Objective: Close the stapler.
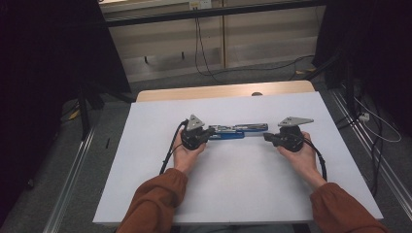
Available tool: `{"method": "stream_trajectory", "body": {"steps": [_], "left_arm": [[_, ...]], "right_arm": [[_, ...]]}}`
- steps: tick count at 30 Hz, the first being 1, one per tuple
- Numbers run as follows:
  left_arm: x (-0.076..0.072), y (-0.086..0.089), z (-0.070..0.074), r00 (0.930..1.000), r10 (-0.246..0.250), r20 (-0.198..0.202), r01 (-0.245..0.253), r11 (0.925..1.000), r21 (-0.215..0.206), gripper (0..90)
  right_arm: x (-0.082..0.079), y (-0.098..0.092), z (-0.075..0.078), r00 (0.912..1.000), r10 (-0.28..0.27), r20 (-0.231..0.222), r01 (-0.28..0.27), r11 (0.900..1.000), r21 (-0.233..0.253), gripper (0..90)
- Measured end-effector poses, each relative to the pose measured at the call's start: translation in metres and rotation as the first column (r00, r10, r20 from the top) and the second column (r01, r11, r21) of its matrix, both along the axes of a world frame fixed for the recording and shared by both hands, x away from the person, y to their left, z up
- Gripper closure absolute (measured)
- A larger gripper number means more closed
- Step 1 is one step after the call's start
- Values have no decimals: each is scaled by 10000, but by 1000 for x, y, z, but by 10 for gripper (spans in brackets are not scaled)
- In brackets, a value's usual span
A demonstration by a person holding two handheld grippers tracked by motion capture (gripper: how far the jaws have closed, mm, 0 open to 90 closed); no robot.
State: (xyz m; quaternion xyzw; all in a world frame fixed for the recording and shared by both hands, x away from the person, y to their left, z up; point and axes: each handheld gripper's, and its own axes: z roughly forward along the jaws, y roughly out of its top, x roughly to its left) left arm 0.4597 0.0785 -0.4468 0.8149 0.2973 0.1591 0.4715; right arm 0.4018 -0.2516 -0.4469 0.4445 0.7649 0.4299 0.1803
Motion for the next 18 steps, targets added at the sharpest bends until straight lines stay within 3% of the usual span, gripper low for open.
{"method": "stream_trajectory", "body": {"steps": [6,18], "left_arm": [[4,-1,-2,9998,189,-117,-183,9987,471,900],[8,-3,-9,9994,276,-220,-261,9977,632,900]], "right_arm": [[1,1,-2,9999,9,-118,-10,10000,-14,900],[1,3,-3,9999,74,-113,-76,9999,-123,900]]}}
